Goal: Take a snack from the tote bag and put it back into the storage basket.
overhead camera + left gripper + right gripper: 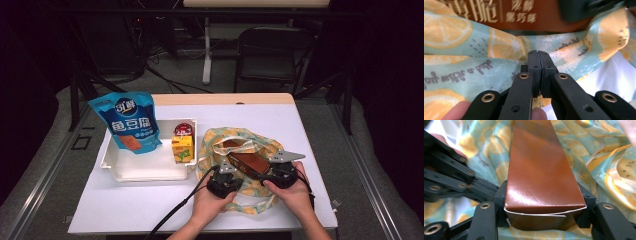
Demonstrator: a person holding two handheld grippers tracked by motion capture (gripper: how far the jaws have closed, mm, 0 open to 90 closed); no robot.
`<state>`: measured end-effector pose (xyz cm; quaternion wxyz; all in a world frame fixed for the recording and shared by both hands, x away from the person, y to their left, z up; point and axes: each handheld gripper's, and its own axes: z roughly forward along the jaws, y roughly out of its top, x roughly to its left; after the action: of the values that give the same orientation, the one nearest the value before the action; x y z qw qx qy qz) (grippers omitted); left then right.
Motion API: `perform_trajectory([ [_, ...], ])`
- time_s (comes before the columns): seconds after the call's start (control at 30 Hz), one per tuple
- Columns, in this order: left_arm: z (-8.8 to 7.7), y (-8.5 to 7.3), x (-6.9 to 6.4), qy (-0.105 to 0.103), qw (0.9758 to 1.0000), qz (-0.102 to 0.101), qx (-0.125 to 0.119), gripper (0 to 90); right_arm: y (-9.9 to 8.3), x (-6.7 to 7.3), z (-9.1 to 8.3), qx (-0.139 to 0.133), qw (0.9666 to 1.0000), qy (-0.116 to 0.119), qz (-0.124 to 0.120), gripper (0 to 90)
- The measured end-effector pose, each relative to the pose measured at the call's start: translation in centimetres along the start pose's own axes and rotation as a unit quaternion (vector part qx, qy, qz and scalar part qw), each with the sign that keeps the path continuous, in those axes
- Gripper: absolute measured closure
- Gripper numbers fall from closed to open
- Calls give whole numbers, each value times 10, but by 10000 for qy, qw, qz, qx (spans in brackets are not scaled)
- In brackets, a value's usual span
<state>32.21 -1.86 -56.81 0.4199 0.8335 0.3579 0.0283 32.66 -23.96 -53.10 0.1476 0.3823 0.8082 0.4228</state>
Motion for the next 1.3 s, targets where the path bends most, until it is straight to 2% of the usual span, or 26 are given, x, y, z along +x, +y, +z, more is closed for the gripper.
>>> perform_trajectory([
  [0.07,0,0,-1,35,10000,24,-5,897,3,2,-6,-83,9999,42,69,444],
  [0.23,1,1,-2,98,9999,100,-15,898,13,6,-17,-267,9992,-68,279,445],
  [0.33,1,1,-1,170,9998,132,-15,899,15,6,-18,-282,9992,-76,260,446],
  [0.5,-1,3,5,293,9995,-47,-67,900,9,7,-27,-307,9993,-23,197,447],
  [0.63,-5,3,9,277,9995,-49,-140,900,1,7,-38,-282,9995,-27,170,447],
  [0.7,-7,3,11,269,9992,-168,-237,900,-3,7,-44,-227,9997,-35,130,447],
  [0.8,-12,3,18,286,9990,-215,-253,900,-7,7,-53,-219,9997,-6,131,446],
  [0.87,-16,3,21,329,9983,-309,-376,900,-9,8,-59,-221,9997,22,107,446],
  [0.93,-23,4,24,311,9978,-302,-510,900,-11,9,-65,-230,9997,12,59,446],
  [1.07,-36,6,26,255,9969,-173,-722,861,-15,14,-75,-339,9994,78,-32,447],
  [1.17,-50,6,30,74,9951,-104,-983,795,-15,17,-80,-416,9990,143,-120,447],
  [1.3,-65,2,34,-168,9913,289,-1274,648,-14,22,-84,-484,9983,221,-228,449],
])
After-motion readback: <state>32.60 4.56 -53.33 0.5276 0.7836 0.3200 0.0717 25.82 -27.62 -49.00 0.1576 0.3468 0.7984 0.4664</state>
